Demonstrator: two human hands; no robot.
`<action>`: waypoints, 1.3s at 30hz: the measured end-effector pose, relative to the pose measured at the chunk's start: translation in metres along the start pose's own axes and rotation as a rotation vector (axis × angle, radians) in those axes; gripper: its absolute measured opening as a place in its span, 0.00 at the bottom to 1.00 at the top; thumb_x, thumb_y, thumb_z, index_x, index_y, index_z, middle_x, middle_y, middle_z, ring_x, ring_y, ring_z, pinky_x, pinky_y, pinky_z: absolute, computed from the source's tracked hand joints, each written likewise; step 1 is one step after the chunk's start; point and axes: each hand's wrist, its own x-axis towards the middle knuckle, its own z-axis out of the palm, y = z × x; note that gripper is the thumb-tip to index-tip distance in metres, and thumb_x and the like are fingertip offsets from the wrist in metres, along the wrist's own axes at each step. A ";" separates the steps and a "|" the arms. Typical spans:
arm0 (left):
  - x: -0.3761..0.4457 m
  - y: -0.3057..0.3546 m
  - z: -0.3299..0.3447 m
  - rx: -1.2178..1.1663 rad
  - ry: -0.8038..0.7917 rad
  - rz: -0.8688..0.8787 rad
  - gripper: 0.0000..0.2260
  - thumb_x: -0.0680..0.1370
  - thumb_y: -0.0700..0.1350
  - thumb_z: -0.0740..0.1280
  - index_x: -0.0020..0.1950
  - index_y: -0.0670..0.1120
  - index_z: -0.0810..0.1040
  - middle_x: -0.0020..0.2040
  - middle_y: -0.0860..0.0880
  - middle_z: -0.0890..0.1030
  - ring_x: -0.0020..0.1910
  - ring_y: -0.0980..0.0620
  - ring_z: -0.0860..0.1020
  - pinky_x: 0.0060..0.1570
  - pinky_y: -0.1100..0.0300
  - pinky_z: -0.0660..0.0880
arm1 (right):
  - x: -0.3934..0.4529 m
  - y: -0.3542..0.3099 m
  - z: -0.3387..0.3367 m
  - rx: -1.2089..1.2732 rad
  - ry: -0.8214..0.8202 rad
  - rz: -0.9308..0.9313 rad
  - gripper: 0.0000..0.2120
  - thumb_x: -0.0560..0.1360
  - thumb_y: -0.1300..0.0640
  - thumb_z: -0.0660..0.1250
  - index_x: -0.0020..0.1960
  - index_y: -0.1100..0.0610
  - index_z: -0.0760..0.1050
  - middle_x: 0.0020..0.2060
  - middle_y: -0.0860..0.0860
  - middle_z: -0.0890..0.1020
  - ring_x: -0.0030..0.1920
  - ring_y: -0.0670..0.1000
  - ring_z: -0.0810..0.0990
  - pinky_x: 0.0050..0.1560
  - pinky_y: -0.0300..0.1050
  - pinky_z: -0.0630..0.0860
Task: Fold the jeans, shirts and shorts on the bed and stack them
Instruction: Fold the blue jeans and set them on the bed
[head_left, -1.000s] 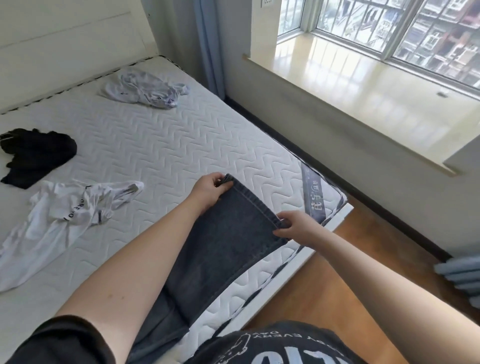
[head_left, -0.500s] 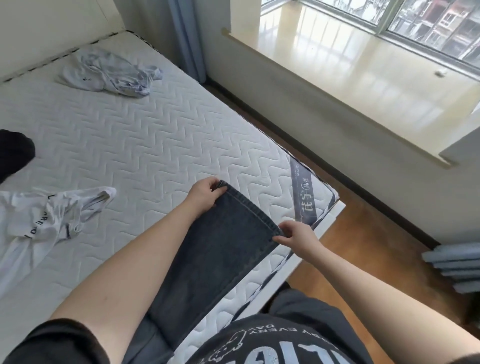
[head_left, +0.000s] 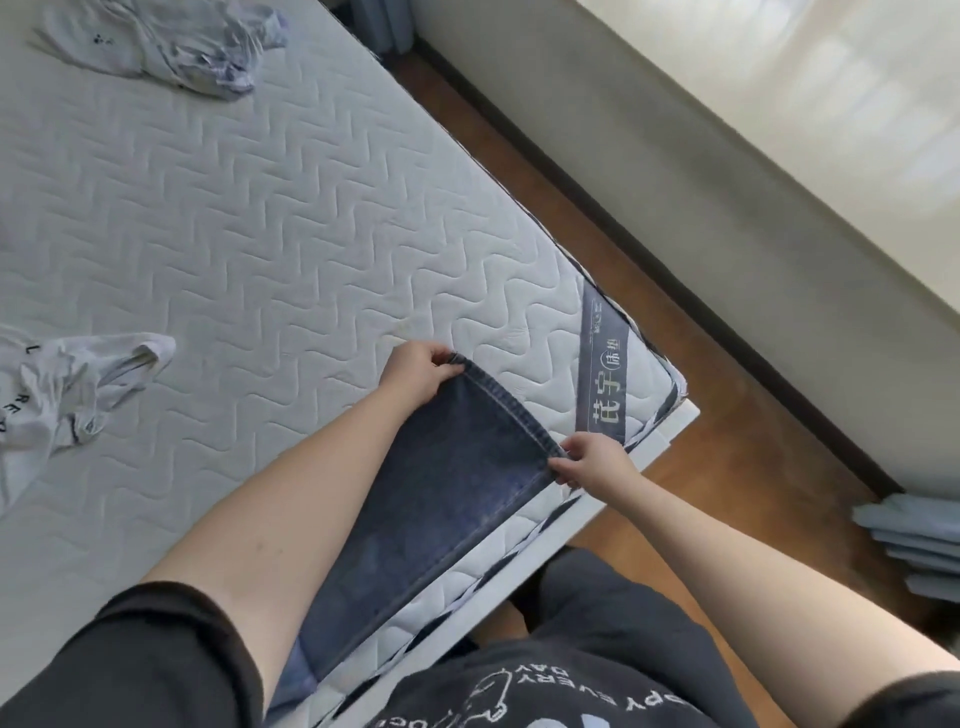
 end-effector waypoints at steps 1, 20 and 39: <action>0.005 0.004 0.005 0.015 0.005 0.004 0.09 0.75 0.49 0.74 0.52 0.47 0.85 0.47 0.49 0.85 0.47 0.47 0.81 0.50 0.55 0.78 | 0.005 0.001 -0.004 -0.007 0.005 0.005 0.05 0.75 0.56 0.71 0.43 0.57 0.80 0.33 0.50 0.85 0.33 0.47 0.83 0.42 0.44 0.80; 0.030 -0.004 0.043 0.459 -0.110 -0.034 0.09 0.76 0.52 0.71 0.53 0.50 0.83 0.49 0.46 0.82 0.51 0.42 0.79 0.44 0.57 0.72 | 0.054 0.027 0.028 0.261 -0.093 0.271 0.07 0.74 0.66 0.66 0.50 0.63 0.81 0.43 0.59 0.86 0.47 0.57 0.85 0.56 0.54 0.80; -0.018 -0.052 0.061 0.148 -0.137 -0.125 0.16 0.81 0.44 0.64 0.69 0.47 0.75 0.58 0.48 0.81 0.57 0.47 0.78 0.59 0.58 0.73 | 0.038 0.022 0.034 0.060 -0.169 0.385 0.20 0.80 0.63 0.58 0.71 0.63 0.68 0.52 0.59 0.76 0.47 0.55 0.72 0.42 0.46 0.71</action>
